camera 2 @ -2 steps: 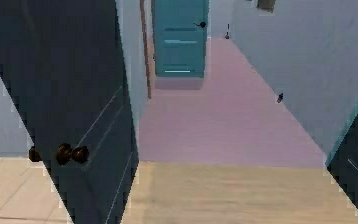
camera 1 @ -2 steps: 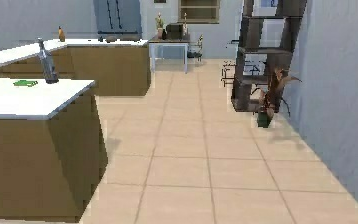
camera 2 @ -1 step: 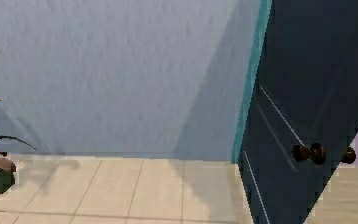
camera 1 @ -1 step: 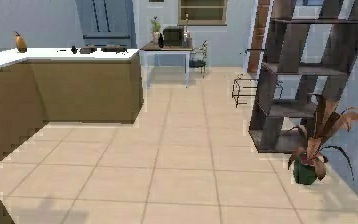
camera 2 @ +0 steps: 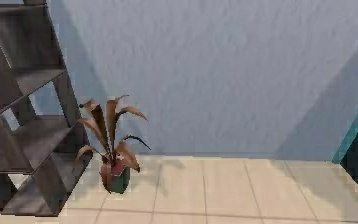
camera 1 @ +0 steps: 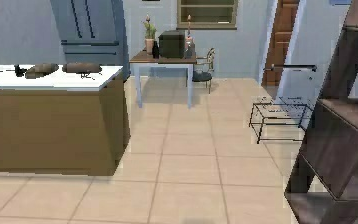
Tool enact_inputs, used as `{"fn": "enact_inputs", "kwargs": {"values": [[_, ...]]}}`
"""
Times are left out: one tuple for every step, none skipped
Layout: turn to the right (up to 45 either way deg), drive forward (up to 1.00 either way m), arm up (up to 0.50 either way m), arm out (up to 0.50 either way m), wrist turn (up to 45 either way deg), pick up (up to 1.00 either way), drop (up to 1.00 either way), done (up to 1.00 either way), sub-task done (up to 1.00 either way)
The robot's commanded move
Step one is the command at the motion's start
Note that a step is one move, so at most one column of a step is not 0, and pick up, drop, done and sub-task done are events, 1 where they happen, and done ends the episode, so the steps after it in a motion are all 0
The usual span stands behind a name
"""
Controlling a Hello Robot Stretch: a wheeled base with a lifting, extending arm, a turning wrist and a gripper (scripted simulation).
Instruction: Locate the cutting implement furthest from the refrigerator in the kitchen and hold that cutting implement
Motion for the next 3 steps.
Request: {"fn": "enact_inputs", "kwargs": {"values": [[0.0, 1.0, 0.0, 0.0, 0.0, 0.0, 0.0, 0.0, 0.0], [3.0, 0.0, 0.0, 0.0, 0.0, 0.0, 0.0, 0.0, 0.0], [0.0, 1.0, 0.0, 0.0, 0.0, 0.0, 0.0, 0.0, 0.0]]}}
